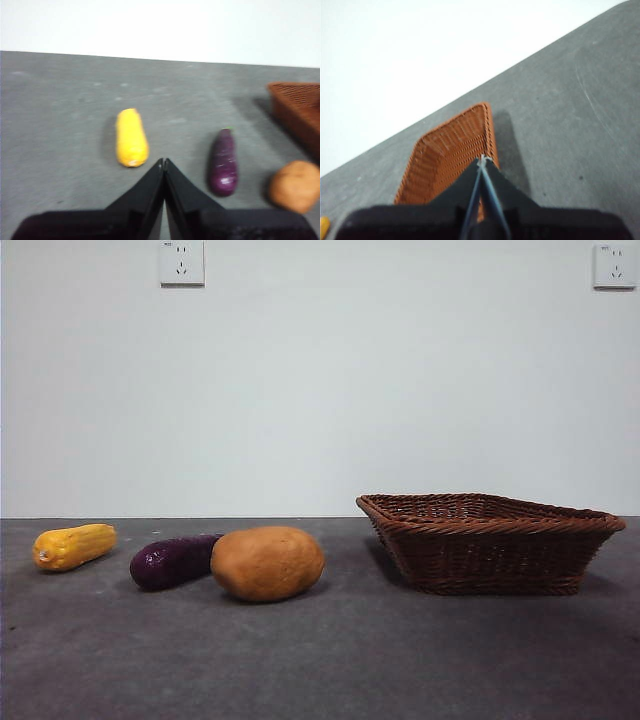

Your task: Help me put the vegetables on the table into the basket

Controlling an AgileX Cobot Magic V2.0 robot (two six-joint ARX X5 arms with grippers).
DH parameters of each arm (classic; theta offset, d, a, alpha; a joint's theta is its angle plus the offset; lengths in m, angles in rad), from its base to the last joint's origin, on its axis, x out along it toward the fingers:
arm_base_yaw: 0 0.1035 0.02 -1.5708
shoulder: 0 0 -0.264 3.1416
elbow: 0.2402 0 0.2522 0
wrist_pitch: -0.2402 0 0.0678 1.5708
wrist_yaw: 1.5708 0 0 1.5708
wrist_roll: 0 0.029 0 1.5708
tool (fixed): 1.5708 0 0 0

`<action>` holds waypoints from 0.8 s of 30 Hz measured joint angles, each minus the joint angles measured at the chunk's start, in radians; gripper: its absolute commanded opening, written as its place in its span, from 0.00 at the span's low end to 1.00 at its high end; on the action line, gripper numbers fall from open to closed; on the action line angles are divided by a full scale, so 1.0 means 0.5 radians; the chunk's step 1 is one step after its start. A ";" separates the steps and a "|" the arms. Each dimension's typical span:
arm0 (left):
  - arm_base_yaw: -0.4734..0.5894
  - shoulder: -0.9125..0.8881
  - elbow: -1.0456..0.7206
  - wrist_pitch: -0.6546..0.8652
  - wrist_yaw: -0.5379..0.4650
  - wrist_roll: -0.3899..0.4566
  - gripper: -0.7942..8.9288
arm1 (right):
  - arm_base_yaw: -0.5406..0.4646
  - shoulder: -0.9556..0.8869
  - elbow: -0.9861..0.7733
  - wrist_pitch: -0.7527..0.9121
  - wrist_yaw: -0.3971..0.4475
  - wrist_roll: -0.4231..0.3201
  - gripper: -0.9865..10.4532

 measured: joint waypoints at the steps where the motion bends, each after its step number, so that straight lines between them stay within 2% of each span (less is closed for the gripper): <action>1: 0.000 0.051 0.037 -0.001 0.040 -0.012 0.08 | 0.000 0.051 0.045 -0.005 -0.013 0.002 0.08; 4: 0.000 0.244 0.165 -0.009 0.183 -0.040 0.08 | 0.000 0.262 0.211 -0.025 -0.090 0.002 0.08; 8: 0.000 0.549 0.364 -0.043 0.391 -0.049 0.08 | 0.000 0.618 0.478 -0.146 -0.272 -0.024 0.08; 15: 0.000 1.167 0.752 -0.198 0.873 -0.056 0.08 | 0.000 1.342 1.057 -0.567 -0.630 -0.252 0.09; 18: 0.000 1.387 0.895 -0.233 1.059 -0.057 0.08 | 0.000 1.646 1.283 -0.750 -0.655 -0.343 0.09; 22: 0.000 1.658 1.099 -0.315 1.260 -0.093 0.08 | 0.000 1.997 1.574 -0.939 -0.668 -0.374 0.09; 24: 0.000 1.751 1.182 -0.345 1.292 -0.108 0.08 | 0.000 2.105 1.694 -0.971 -0.752 -0.378 0.14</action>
